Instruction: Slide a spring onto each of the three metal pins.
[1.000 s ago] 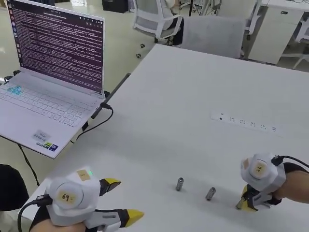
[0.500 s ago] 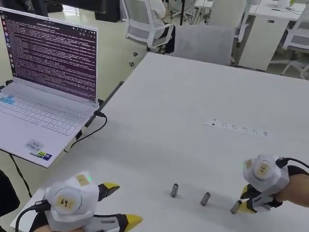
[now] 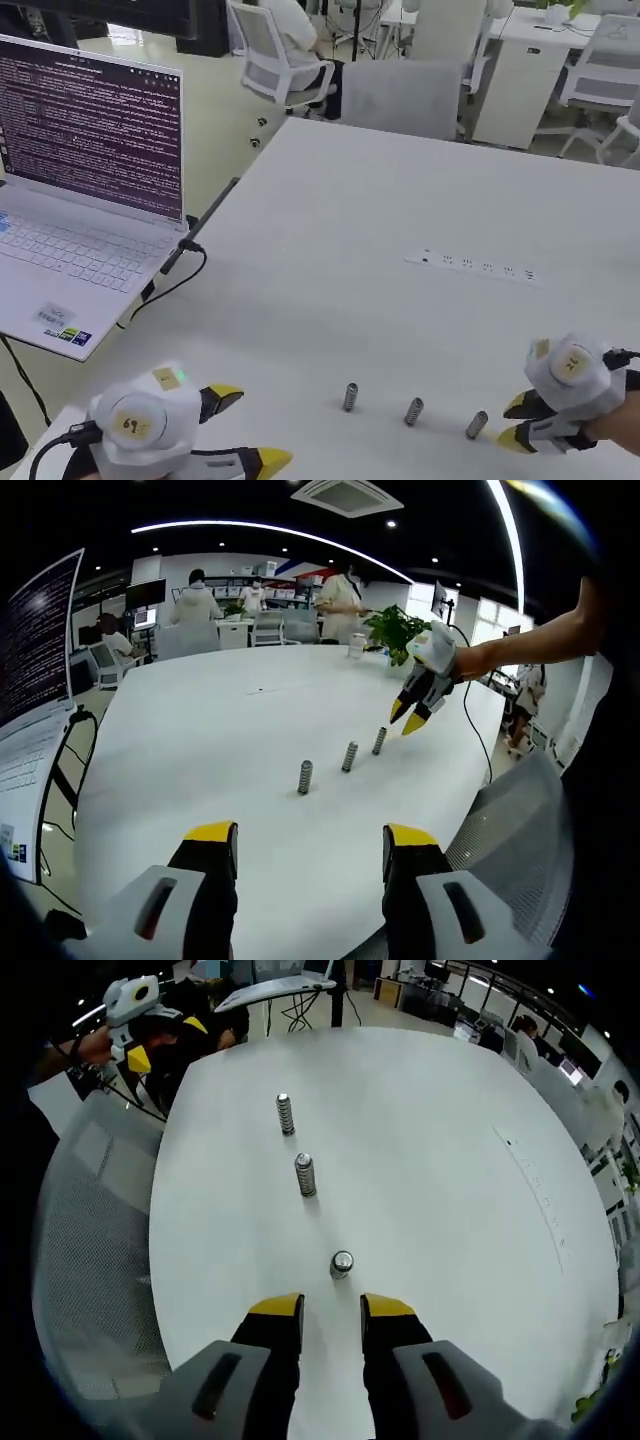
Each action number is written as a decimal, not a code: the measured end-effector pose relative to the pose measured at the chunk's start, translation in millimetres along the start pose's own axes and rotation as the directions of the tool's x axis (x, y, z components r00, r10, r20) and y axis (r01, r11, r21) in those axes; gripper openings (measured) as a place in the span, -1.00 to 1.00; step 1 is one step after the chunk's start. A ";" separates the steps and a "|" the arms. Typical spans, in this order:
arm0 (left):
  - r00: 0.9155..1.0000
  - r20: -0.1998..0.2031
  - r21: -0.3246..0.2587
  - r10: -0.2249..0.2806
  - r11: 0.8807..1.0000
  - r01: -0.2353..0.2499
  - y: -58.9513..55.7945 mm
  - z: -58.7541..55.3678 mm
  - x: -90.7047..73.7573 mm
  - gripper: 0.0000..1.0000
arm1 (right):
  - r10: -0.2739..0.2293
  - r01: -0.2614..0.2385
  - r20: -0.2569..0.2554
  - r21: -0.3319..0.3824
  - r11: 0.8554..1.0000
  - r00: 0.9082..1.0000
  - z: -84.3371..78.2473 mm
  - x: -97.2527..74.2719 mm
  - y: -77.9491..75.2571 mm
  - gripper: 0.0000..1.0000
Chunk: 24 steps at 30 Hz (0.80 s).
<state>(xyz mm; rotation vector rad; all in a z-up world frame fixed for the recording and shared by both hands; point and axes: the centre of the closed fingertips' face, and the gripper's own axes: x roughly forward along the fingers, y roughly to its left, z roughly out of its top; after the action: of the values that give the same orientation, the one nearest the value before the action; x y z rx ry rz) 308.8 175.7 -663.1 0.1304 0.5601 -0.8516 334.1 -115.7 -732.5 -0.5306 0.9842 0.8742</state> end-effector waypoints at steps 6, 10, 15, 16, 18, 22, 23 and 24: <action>1.000 -0.001 0.006 -0.008 1.000 0.008 -1.7 1.6 3.2 0.08 | -0.025 0.009 0.117 0.131 0.991 0.993 1.9 -7.0 8.5 -0.56; 1.000 0.001 0.008 -0.013 1.000 0.013 -3.0 2.9 5.2 0.08 | -0.039 0.017 0.134 0.159 0.987 0.990 -4.1 -10.9 14.3 -0.53; 1.000 -0.002 0.012 -0.020 1.000 0.021 -5.8 2.9 7.7 0.08 | -0.047 0.021 0.142 0.180 0.983 0.989 -12.2 -12.6 26.7 -0.50; 1.000 -0.003 0.013 -0.022 1.000 0.022 -6.0 2.6 8.1 0.08 | -0.047 0.020 0.142 0.184 0.983 0.989 -13.6 -12.7 28.4 -0.48; 1.000 -0.004 0.012 -0.025 1.000 0.025 -7.3 2.5 9.2 0.08 | -0.049 0.017 0.152 0.206 0.978 0.987 -16.1 -13.2 32.2 -0.45; 1.000 -0.003 0.014 -0.030 0.999 0.030 -8.9 3.5 10.7 0.08 | -0.058 0.006 0.198 0.254 0.967 0.979 -16.1 -17.4 40.6 -0.40; 1.000 -0.003 0.014 -0.030 0.999 0.030 -9.3 4.0 10.9 0.08 | -0.061 0.003 0.211 0.266 0.964 0.976 -15.6 -18.6 42.4 -0.38; 1.000 -0.002 0.014 -0.031 0.999 0.031 -9.8 4.5 11.2 0.08 | -0.068 0.002 0.227 0.281 0.960 0.972 -15.2 -20.4 43.8 -0.36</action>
<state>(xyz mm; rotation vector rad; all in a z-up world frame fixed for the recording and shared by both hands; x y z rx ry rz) 309.2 160.1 -664.0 0.1355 0.5596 -0.8856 284.9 -110.2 -722.1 -0.1969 0.8599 0.7313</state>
